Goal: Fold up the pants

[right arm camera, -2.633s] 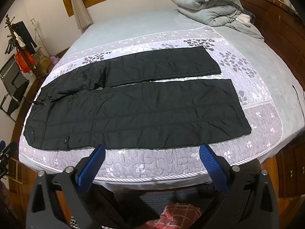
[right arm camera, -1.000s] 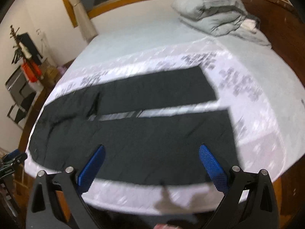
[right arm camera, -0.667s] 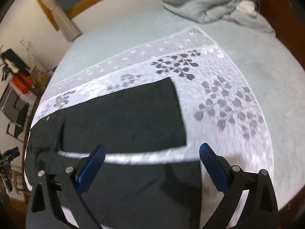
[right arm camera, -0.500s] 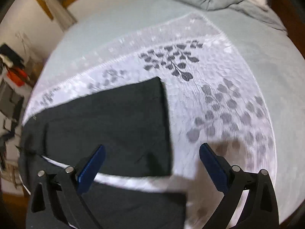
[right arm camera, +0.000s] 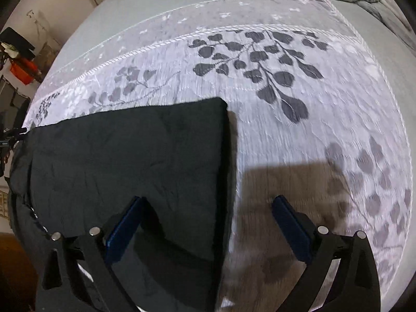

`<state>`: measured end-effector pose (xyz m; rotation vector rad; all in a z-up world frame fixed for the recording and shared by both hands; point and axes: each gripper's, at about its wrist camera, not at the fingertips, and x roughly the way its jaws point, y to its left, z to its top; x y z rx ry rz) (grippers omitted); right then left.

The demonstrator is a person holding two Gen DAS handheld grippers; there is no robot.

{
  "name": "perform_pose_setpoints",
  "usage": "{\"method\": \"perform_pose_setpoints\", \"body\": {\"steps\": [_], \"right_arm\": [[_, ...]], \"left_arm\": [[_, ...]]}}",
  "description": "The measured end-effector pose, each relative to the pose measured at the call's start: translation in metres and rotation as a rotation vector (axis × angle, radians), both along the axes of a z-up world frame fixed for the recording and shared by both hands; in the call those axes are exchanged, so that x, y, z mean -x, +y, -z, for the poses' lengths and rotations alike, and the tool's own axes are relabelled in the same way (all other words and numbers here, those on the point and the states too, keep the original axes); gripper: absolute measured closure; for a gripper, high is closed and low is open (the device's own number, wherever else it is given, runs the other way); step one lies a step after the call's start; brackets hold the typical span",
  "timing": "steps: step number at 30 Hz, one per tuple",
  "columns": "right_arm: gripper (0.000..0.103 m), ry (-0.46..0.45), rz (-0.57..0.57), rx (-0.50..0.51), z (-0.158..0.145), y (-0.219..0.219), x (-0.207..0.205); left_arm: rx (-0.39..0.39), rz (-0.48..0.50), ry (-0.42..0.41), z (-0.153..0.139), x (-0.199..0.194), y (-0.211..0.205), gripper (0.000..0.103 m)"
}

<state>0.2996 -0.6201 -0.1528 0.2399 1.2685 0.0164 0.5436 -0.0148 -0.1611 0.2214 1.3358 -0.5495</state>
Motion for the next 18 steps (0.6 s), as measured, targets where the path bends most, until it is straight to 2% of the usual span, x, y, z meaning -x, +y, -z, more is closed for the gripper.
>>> {"method": "perform_pose_setpoints", "body": {"steps": [2,4,7,8,10,13,14,15,17,18], "right_arm": [[0.003,-0.01,-0.004,0.001,0.0,0.001,-0.005],[0.003,-0.016,-0.004,-0.004,-0.001,0.002,-0.009],[0.003,-0.014,-0.027,-0.035,0.001,0.004,-0.018],[0.003,-0.011,-0.026,-0.004,0.002,0.006,-0.023],[0.003,-0.019,-0.005,0.049,0.003,0.01,-0.031],[0.004,-0.039,0.025,0.059,0.003,0.011,-0.042],[0.007,-0.05,0.03,0.07,0.002,0.012,-0.046],[0.023,-0.057,0.03,0.082,0.001,0.015,-0.048],[0.043,-0.054,0.029,0.105,0.001,0.019,-0.052],[0.049,-0.053,0.036,0.105,0.0,0.02,-0.055]], "left_arm": [[0.015,0.03,0.046,0.01,0.001,-0.002,0.003],[-0.004,0.073,0.027,0.014,0.007,-0.006,0.003],[0.01,0.121,0.018,0.012,0.017,-0.009,0.004],[0.006,0.131,0.012,0.012,0.02,-0.01,0.004],[-0.038,0.152,-0.005,0.014,0.023,-0.015,0.008],[-0.088,0.161,-0.017,0.015,0.023,-0.025,0.014],[-0.104,0.156,-0.023,0.014,0.023,-0.027,0.02],[-0.113,0.154,-0.027,0.013,0.023,-0.029,0.023],[-0.124,0.158,-0.034,0.011,0.022,-0.032,0.035],[-0.131,0.156,-0.041,0.01,0.022,-0.031,0.04]]}}
